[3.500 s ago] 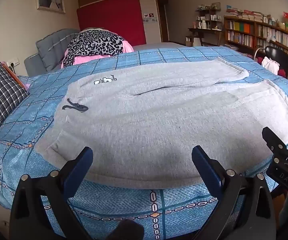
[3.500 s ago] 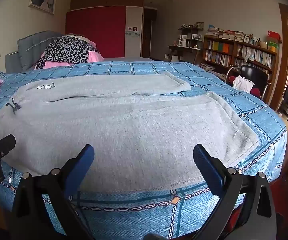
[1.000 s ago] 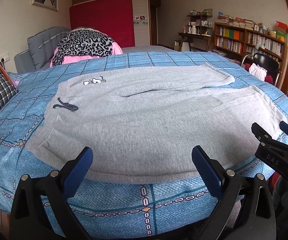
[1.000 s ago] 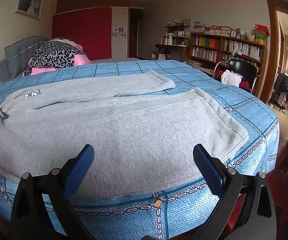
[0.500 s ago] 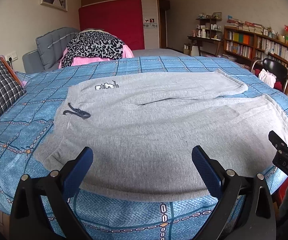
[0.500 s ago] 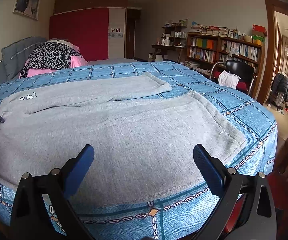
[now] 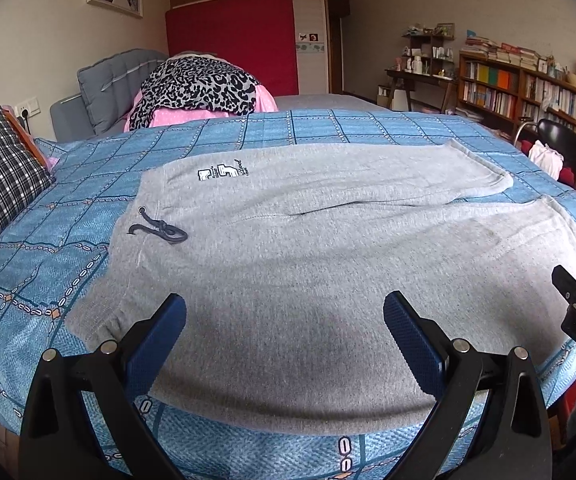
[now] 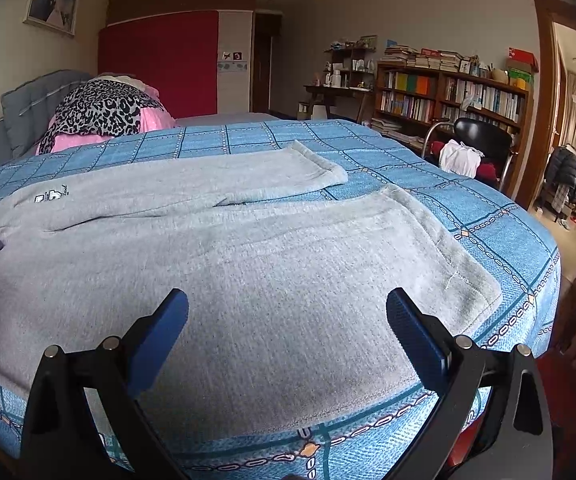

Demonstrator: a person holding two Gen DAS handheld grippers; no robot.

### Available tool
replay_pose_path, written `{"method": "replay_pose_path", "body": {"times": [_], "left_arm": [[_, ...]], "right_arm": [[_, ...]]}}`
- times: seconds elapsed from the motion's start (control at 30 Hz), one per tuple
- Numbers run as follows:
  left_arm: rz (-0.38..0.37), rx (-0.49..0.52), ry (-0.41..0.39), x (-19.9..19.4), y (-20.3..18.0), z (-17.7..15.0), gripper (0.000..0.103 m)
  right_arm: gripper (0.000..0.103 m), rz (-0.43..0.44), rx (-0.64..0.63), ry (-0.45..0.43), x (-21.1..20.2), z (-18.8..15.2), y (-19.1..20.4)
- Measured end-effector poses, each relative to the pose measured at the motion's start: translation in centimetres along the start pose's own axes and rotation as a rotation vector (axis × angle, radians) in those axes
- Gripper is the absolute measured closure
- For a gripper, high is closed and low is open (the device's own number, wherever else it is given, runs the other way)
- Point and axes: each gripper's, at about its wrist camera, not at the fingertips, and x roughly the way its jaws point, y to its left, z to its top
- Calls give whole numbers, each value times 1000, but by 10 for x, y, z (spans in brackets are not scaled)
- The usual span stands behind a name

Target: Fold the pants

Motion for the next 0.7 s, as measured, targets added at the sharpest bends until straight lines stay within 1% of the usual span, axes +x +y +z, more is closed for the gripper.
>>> {"method": "replay_pose_path", "body": {"times": [0.3, 0.53, 0.7], "left_arm": [[22, 4, 2, 15, 5, 16, 5], [84, -8, 0, 32, 21, 36, 5], [120, -15, -5, 44, 32, 50, 5]], "right_arm": [[3, 19, -16, -14, 13, 24, 6], [3, 51, -19, -15, 30, 46, 15], [3, 59, -39, -16, 42, 56, 26]]}}
